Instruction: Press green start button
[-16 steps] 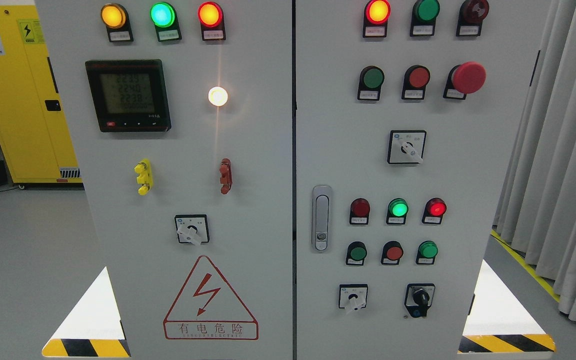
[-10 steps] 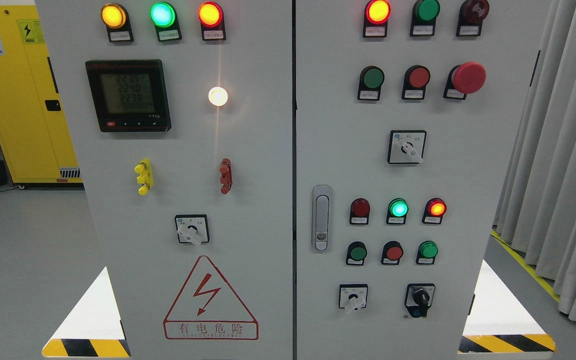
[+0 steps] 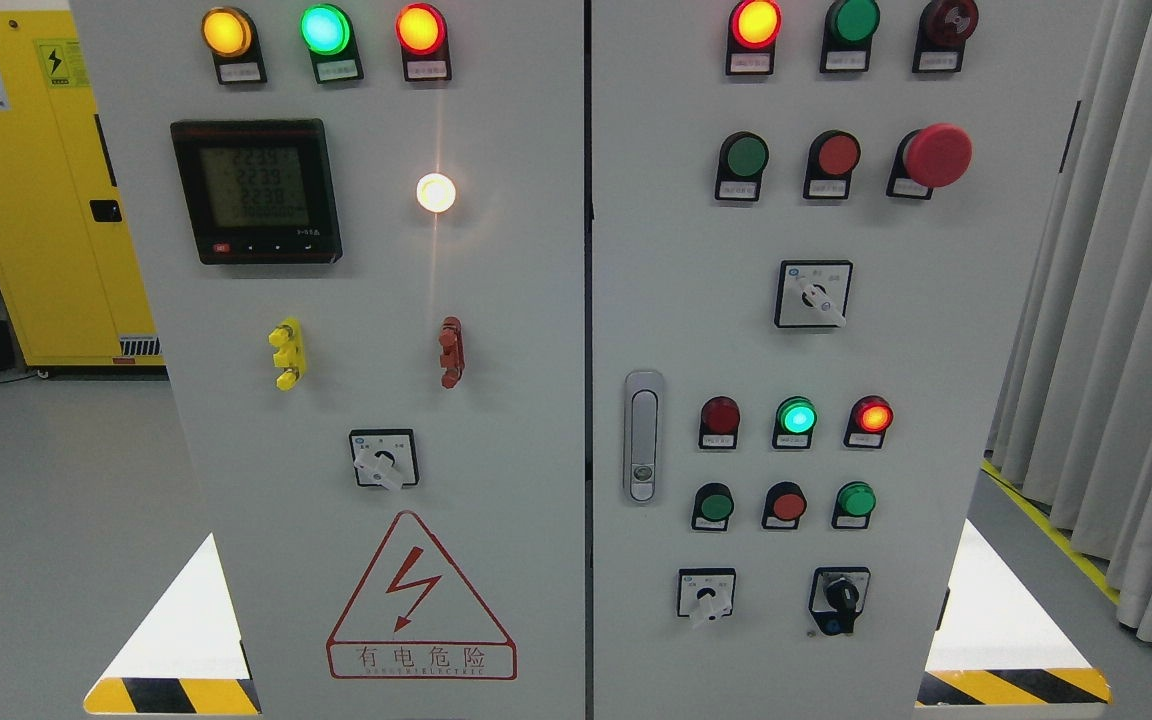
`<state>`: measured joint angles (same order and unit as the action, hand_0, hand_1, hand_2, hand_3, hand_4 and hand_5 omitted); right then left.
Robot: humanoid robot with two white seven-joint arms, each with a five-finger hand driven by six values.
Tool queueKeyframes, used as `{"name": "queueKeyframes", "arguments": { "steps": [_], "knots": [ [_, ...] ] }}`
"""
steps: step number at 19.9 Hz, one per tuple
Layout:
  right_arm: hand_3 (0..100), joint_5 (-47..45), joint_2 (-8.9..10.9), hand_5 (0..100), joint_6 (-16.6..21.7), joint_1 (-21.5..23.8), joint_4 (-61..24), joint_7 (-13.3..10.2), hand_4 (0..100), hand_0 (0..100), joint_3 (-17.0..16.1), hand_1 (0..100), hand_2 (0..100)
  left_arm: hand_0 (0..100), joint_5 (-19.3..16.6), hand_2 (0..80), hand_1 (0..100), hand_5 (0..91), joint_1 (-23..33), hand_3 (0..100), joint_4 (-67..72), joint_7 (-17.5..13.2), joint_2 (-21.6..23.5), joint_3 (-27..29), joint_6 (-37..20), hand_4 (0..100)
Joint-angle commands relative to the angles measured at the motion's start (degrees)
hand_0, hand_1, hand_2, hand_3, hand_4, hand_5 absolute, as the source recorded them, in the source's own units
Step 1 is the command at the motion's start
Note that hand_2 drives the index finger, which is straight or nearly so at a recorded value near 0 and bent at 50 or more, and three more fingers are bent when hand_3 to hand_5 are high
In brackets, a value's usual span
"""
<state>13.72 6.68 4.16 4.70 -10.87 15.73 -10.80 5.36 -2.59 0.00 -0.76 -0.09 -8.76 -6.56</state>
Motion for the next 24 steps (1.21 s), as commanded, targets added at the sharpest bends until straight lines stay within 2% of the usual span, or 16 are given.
{"name": "queueKeyframes", "arguments": {
  "steps": [1, 3, 5, 8, 12, 14, 16, 17, 19, 20, 21, 22, 24],
  "knots": [
    [0, 1.1, 0.09, 0, 1.5, -0.7, -10.2, -3.0, 0, 17, 16.3, 36, 0, 12, 0.0, 0.0, 56, 0.0, 0.0, 0, -1.6, 0.1, -1.5, 0.2, 0.0, 0],
    [0, 2.6, 0.09, 0, 4.3, -0.7, -11.3, -7.9, 0, 17, 21.6, 38, 0, 12, 0.0, 0.0, 56, 0.0, 0.0, 0, -1.5, 0.0, -2.0, 0.2, 0.0, 0],
    [0, 6.0, 0.09, 0, 7.2, -1.2, -12.6, -10.5, 0, 17, 23.2, 38, 0, 12, 0.0, 0.0, 56, 0.0, 0.1, 0, -1.6, 0.0, -2.5, 0.2, 0.0, 0],
    [0, 12.5, 0.09, 0, 7.6, -0.7, -18.4, -10.6, 0, 17, 22.8, 40, 0, 12, 0.0, 0.0, 56, 0.0, 0.1, 0, -1.5, 0.0, -2.7, 0.2, 0.0, 0],
    [0, 17.8, 0.18, 0, 7.9, 1.6, -31.5, -10.2, 0, 18, 22.8, 42, 0, 12, 0.0, 0.0, 56, 0.0, 0.7, 0, -1.1, 0.0, -2.9, 0.1, 0.0, 0],
    [4, 21.5, 0.35, 0, 8.6, 3.4, -38.8, -10.3, 1, 18, 22.8, 42, 0, 12, 0.0, 0.0, 56, 0.0, 0.7, 0, -0.9, 0.0, -3.4, 0.2, 0.0, 0],
    [8, 25.4, 0.53, 0, 10.1, 5.0, -45.5, -10.9, 6, 18, 22.8, 42, 0, 12, 0.0, 0.0, 56, 0.0, 0.7, 0, -0.9, 0.0, -3.5, 0.1, 0.0, 0],
    [13, 26.8, 0.53, 0, 11.0, 5.5, -48.9, -11.0, 12, 18, 22.5, 43, 0, 12, 0.0, 0.0, 56, 0.0, 0.7, 0, -0.9, 0.0, -3.7, 0.1, 0.0, 0],
    [18, 29.3, 0.53, 2, 12.5, 6.5, -55.6, -11.2, 17, 19, 20.7, 43, 0, 12, 0.0, 0.0, 56, 0.0, 0.7, 0, -0.9, 0.0, -4.2, 0.1, 0.1, 0],
    [22, 30.6, 0.53, 6, 13.6, 6.9, -58.6, -11.8, 22, 19, 19.8, 44, 0, 12, -0.1, 0.0, 56, 0.0, 0.7, 0, -0.9, 0.0, -4.3, 0.1, 0.1, 0],
    [32, 31.9, 0.36, 19, 14.9, 6.9, -61.2, -12.1, 32, 21, 18.6, 48, 0, 12, -0.1, 0.0, 56, 0.0, 0.7, 0, -0.9, 0.1, -4.3, 0.1, 0.0, 0],
    [32, 33.3, 0.09, 19, 16.6, 7.0, -63.6, -12.1, 32, 21, 17.3, 48, 0, 12, -0.1, 0.0, 56, 0.0, 0.7, 0, -0.9, 0.0, -4.4, 0.1, 0.0, 0],
    [40, 36.5, -0.08, 27, 20.3, 7.2, -69.7, -12.1, 41, 23, 14.2, 51, 0, 12, -0.1, 0.0, 56, 0.0, 0.7, 0, -0.9, 0.0, -5.0, 0.1, 0.0, 0]
  ]
}}
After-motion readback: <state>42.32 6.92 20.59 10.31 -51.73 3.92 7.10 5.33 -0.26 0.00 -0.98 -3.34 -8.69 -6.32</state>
